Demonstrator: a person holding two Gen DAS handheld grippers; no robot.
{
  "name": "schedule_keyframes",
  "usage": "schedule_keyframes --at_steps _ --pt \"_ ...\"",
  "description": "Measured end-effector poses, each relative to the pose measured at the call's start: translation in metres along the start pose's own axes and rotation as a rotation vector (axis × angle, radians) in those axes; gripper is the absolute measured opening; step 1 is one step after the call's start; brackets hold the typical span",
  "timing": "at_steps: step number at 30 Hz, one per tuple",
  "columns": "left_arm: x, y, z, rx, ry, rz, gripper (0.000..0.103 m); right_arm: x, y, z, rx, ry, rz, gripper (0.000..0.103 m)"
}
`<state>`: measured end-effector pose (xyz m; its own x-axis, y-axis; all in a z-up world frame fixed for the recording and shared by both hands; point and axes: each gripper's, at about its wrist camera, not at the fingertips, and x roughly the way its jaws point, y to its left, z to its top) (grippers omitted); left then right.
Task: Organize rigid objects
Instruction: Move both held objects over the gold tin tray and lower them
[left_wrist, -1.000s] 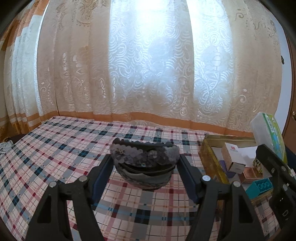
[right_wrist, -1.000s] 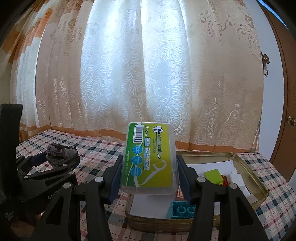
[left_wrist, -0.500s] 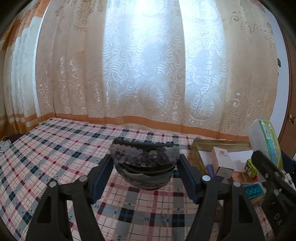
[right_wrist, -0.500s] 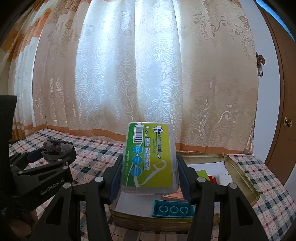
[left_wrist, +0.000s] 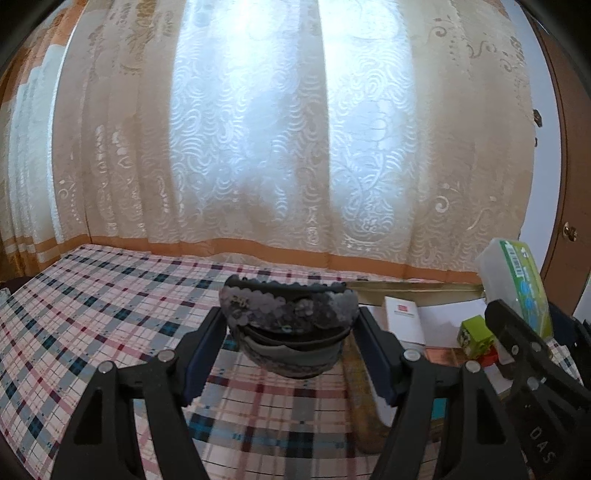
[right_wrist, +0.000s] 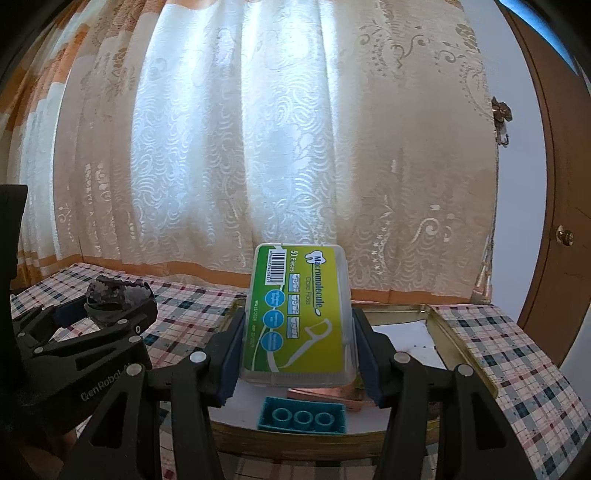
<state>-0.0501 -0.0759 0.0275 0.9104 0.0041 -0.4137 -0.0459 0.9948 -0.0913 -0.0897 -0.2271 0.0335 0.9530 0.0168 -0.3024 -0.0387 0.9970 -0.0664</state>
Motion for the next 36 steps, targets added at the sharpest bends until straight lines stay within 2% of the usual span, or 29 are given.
schedule_keyframes --at_steps 14,36 --pt "0.0 -0.037 0.008 0.045 -0.016 -0.049 0.071 0.003 -0.035 0.0 0.029 0.004 -0.052 0.057" --pt "0.011 -0.082 0.013 0.076 0.009 -0.116 0.071 0.012 -0.08 0.002 0.074 0.016 -0.136 0.057"
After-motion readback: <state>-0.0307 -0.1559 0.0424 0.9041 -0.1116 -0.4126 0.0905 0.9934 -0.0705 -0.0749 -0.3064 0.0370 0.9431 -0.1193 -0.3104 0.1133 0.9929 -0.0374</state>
